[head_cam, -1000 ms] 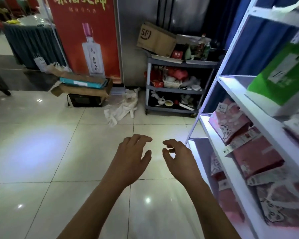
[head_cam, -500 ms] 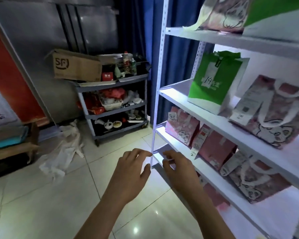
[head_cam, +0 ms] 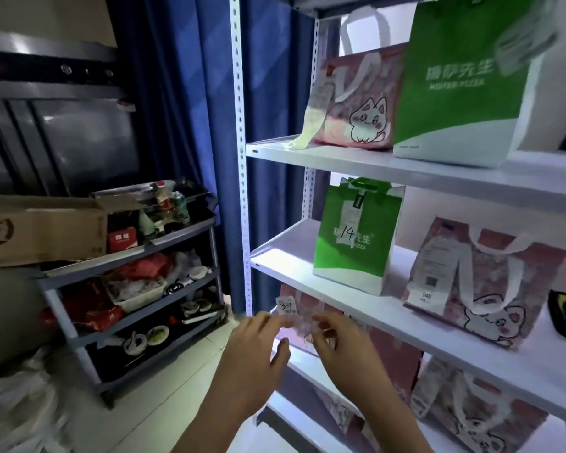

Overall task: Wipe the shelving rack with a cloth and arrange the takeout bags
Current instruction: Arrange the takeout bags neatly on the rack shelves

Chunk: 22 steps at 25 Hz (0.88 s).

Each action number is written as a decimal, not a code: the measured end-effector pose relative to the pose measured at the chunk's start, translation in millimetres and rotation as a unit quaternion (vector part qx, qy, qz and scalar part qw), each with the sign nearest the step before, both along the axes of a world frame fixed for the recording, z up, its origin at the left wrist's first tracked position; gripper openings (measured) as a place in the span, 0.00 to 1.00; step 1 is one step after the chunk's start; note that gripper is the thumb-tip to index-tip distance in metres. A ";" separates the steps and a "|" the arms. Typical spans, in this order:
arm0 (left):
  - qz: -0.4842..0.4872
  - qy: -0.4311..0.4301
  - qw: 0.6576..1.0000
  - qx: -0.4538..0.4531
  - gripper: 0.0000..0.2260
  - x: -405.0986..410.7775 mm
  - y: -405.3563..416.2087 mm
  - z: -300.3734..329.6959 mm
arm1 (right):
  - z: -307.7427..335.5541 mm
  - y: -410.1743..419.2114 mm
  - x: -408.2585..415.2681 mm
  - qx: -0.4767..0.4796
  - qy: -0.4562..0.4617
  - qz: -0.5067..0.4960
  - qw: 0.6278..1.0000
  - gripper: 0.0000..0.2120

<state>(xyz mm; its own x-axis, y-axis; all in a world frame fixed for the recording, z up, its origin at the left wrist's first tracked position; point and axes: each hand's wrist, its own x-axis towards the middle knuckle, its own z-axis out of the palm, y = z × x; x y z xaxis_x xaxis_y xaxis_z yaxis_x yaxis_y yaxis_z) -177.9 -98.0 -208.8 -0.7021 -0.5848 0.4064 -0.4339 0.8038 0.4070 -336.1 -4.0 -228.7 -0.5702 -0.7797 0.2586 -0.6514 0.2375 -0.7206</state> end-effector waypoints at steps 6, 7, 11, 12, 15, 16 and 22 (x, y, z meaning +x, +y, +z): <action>-0.104 0.029 0.994 -0.018 0.12 -57.8 -76.0 24.7 | 47.9 -38.0 -47.1 -0.029 0.040 -0.108 0.993 0.11; -0.117 0.037 0.992 -0.019 0.12 -65.5 -90.2 30.8 | 57.4 -46.5 -50.2 -0.032 0.047 -0.120 0.991 0.12; -0.186 0.051 0.980 -0.041 0.12 -99.3 -145.8 74.2 | 100.7 -85.3 -60.4 -0.059 0.096 -0.181 0.977 0.11; -0.202 0.057 0.977 -0.049 0.13 -106.9 -156.5 87.0 | 112.9 -92.7 -61.1 -0.058 0.111 -0.194 0.973 0.10; -0.242 0.076 0.965 -0.065 0.13 -124.5 -185.4 121.3 | 143.4 -110.1 -66.4 -0.067 0.141 -0.229 0.961 0.10; -0.255 0.082 0.961 -0.074 0.13 -130.2 -193.5 131.3 | 152.6 -113.5 -67.5 -0.071 0.146 -0.242 0.956 0.10; -0.337 0.126 0.932 -0.050 0.11 -174.1 -201.2 181.2 | 192.5 -103.0 -79.5 -0.085 0.158 -0.313 0.932 0.09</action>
